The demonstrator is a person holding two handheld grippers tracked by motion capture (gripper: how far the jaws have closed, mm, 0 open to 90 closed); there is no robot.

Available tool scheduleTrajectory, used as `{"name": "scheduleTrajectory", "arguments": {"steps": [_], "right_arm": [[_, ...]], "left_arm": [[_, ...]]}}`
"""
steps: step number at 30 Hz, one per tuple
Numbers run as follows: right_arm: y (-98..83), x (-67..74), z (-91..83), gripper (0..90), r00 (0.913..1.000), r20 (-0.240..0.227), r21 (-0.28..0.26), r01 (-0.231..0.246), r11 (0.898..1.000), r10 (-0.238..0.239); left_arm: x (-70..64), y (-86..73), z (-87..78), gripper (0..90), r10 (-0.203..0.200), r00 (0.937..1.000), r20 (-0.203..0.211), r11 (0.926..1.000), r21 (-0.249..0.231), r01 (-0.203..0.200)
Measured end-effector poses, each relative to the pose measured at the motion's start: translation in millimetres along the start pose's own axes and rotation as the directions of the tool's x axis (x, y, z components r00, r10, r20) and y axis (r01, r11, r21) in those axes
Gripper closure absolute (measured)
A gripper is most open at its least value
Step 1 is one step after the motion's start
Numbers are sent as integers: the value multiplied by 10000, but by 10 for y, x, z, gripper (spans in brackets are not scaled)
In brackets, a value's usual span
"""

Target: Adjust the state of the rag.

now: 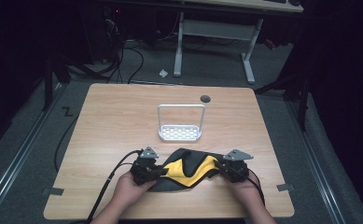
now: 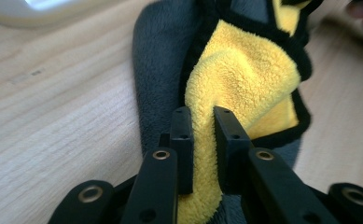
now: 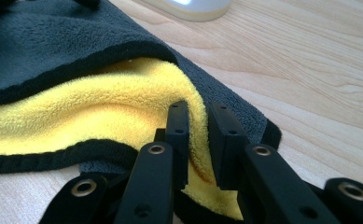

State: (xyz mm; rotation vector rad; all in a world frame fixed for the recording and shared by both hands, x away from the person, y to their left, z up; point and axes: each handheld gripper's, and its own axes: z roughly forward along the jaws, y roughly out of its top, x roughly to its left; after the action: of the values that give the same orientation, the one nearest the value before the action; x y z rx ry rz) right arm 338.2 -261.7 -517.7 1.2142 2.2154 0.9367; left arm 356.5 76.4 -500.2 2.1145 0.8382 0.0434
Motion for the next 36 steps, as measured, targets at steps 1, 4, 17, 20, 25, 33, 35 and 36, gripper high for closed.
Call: {"name": "scheduleTrajectory", "arguments": {"steps": [1, 4, 17, 20, 25, 33, 35, 36], "right_arm": [[3, 6, -9, 798, 10000, -1, -37, 10, 10000, -10], [9, 21, -19, 797, 10000, -31, -68, 11, 10000, -11], [48, 186, -63, 835, 9983, -340, -183, 464, 9988, -470], [30, 218, -103, 842, 9970, -699, -143, 322, 9994, -332], [-16, 338, -178, 821, 9960, -717, -140, 524, 9985, -533], [-27, 238, -302, 720, 9978, -664, -748, 29, 9972, -79], [-25, 162, -275, 705, 9981, -612, -686, -160, 9975, 118], [-17, 139, -263, 700, 9981, -597, -686, -217, 9974, 176]], "left_arm": [[9, -3, -70, 801, -6, 10000, -64, 9997, -225, 5], [72, -40, -272, 805, -134, 9982, -577, 9960, -886, 83], [868, -489, -544, 811, -2859, 9401, -1859, 9490, -1914, 2507], [922, -516, -534, 810, -2897, 9318, -2186, 9500, -1842, 2522], [963, -528, -500, 808, -2897, 9189, -2678, 9515, -1843, 2463], [952, -553, -599, 671, -3199, 9023, -2892, 9397, -2183, 2632], [875, -552, -718, 642, -3183, 9005, -2964, 9348, -2563, 2460], [844, -553, -756, 626, -3178, 9011, -2948, 9331, -2662, 2420]]}}
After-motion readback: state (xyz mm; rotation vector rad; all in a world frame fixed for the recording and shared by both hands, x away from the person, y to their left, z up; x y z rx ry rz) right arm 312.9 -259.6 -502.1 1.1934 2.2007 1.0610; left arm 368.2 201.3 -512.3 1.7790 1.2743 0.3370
